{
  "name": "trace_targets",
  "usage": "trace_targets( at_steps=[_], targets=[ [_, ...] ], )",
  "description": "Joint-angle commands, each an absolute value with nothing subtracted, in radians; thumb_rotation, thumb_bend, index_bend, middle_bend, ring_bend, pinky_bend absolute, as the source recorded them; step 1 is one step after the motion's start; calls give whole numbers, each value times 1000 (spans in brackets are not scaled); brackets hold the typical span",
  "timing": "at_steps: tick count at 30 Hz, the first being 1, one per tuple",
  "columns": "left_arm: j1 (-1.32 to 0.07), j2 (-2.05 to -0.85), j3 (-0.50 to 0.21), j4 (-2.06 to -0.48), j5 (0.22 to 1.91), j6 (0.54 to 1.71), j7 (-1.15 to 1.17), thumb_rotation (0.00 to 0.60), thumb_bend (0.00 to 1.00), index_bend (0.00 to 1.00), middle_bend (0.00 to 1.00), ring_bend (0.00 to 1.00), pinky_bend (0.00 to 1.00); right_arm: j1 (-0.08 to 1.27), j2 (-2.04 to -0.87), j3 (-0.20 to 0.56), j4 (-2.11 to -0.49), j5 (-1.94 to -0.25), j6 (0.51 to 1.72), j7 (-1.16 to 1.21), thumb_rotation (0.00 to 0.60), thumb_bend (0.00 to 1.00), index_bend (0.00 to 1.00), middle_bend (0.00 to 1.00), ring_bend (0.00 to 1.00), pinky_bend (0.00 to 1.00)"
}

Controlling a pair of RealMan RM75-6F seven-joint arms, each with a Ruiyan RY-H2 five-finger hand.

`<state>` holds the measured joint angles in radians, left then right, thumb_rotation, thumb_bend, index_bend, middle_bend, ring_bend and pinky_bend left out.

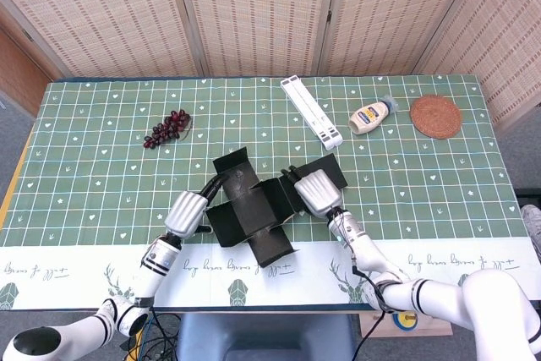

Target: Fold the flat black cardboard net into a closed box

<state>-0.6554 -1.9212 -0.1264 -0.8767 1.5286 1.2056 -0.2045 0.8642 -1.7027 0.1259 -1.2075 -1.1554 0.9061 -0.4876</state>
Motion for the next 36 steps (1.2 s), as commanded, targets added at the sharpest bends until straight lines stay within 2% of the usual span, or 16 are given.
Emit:
trace_targets(
  at_steps=[1, 20, 36],
  targets=[
    [-665, -1905, -126, -916, 1530, 1199, -235, 600, 91, 0, 114, 625, 919, 876, -1692, 125, -1214, -1167, 887, -496, 600, 383, 273, 326, 794, 919],
    [-708, -1879, -118, -1017, 1490, 1067, -425, 600, 91, 0, 65, 609, 918, 1002, -1582, 99, -1230, -1300, 719, -509, 600, 384, 290, 341, 811, 919],
    [-735, -1851, -129, -1069, 1429, 932, -523, 600, 91, 0, 38, 600, 917, 1048, -1529, 53, -1240, -1453, 695, -402, 600, 396, 336, 382, 838, 919]
  ],
)
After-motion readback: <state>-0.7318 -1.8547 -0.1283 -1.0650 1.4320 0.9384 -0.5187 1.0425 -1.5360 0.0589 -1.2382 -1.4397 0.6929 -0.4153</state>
